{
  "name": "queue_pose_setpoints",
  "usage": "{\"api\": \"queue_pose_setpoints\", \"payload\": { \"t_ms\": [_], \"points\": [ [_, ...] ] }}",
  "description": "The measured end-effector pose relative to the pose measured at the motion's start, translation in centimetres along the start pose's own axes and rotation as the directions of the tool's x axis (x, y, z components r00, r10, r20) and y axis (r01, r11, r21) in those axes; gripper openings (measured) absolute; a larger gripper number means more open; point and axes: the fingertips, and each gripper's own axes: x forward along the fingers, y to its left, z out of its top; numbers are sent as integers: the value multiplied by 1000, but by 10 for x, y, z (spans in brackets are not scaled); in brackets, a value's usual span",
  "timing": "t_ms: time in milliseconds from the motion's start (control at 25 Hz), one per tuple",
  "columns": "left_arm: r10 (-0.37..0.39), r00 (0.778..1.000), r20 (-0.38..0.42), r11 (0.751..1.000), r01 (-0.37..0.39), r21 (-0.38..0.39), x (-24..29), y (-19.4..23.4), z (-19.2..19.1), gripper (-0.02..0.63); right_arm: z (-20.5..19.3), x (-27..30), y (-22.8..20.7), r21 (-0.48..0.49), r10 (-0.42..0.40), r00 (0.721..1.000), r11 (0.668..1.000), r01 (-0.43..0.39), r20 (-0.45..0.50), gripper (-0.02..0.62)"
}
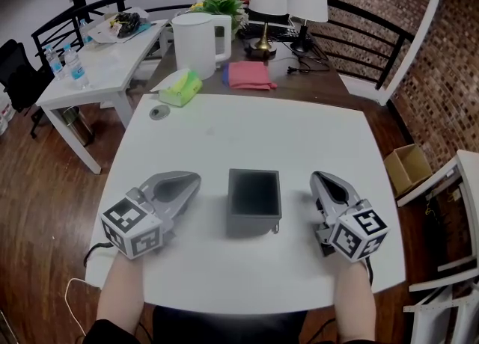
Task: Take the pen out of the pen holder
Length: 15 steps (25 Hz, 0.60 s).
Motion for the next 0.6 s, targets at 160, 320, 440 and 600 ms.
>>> {"api": "queue_pose_setpoints", "payload": {
  "t_ms": [160, 320, 440, 600],
  "points": [
    [2, 1000, 2, 1000, -2, -5, 0, 0, 1, 3, 0, 1, 0, -1, 2, 1000, 1000, -2, 0, 12],
    [1, 1000, 1, 1000, -1, 1, 0, 0, 0, 3, 0, 0, 0, 1, 2, 1000, 1000, -2, 0, 12],
    [-1, 1000, 2, 1000, 1, 5, 0, 0, -1, 4, 0, 0, 0, 0, 4, 1000, 1000, -4, 0, 12],
    [-2, 1000, 1, 1000, 2, 6, 0, 0, -1, 5, -1, 0, 1, 1, 4, 1000, 1000, -4, 1, 12]
  ]
}}
